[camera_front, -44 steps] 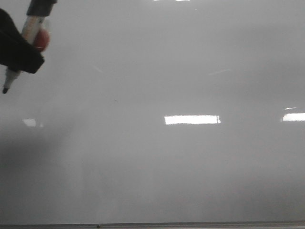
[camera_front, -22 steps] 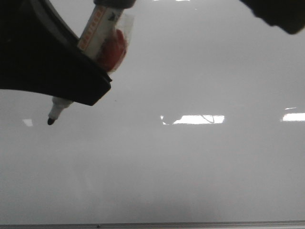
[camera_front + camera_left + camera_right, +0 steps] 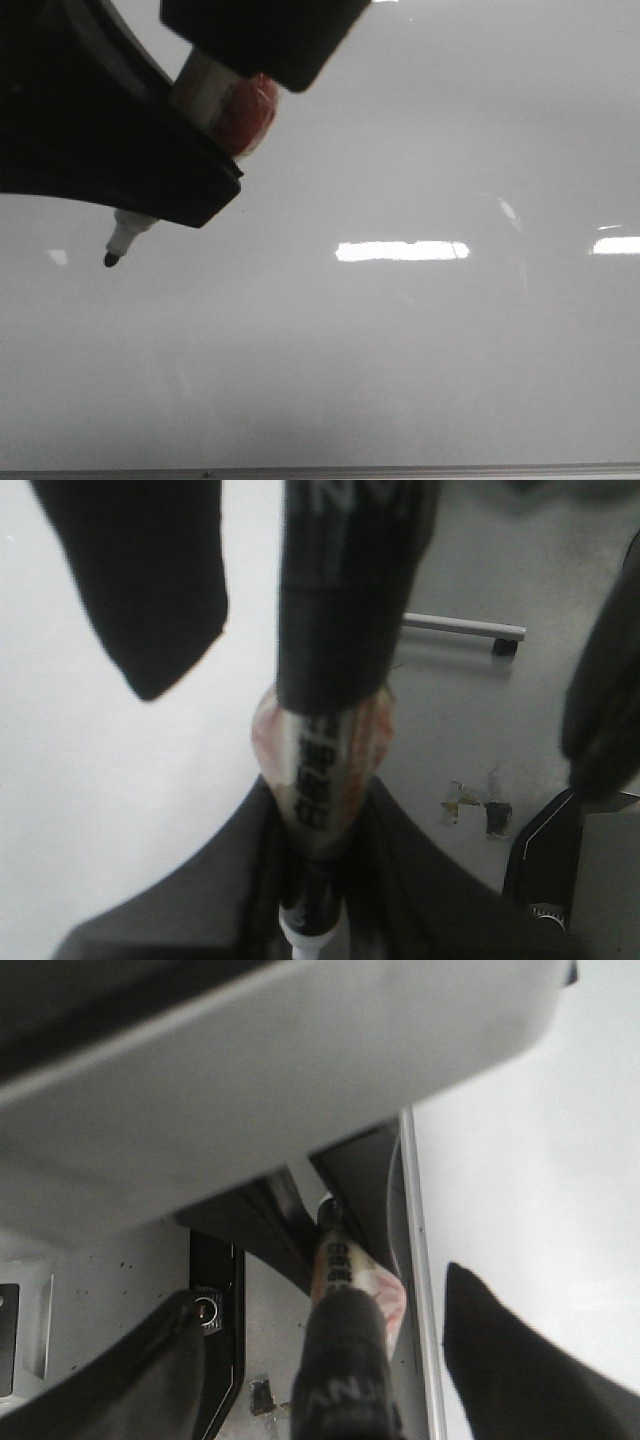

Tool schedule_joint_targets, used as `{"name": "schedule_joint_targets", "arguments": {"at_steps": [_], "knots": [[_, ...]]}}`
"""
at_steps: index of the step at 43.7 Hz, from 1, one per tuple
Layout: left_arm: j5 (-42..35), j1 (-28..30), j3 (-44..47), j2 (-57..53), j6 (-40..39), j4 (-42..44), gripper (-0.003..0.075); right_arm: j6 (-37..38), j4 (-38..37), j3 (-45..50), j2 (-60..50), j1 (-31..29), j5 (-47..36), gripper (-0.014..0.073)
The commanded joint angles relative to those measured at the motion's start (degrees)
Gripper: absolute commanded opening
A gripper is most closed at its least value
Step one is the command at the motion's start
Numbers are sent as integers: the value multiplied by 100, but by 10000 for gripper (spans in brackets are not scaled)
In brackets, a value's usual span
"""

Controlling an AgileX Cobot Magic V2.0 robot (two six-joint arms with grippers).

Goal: Write number 8 on whiteboard

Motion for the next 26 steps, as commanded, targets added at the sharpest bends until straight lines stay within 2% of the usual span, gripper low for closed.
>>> {"name": "schedule_joint_targets", "arguments": {"at_steps": [1,6,16,21,22,24,26], "knots": [[-349,-43,-190,-102,6,17,-21,-76,119,-210,-30,-1,-223,428],[-349,-43,-190,-102,6,17,-20,-76,107,-210,-14,-1,-291,288],[-349,-43,-190,-102,6,17,-21,-76,107,-210,-20,-1,-276,102],[-359,-43,-190,-102,6,17,-20,-76,105,-210,-20,-1,-230,-32],[-364,-43,-190,-102,6,23,-15,-76,105,-210,-20,-1,-217,-69],[-373,-43,-190,-102,6,23,10,-76,100,-210,-20,-1,-190,-68],[-373,-43,-190,-102,6,30,82,-76,92,-210,-20,-1,-170,-70]]}}
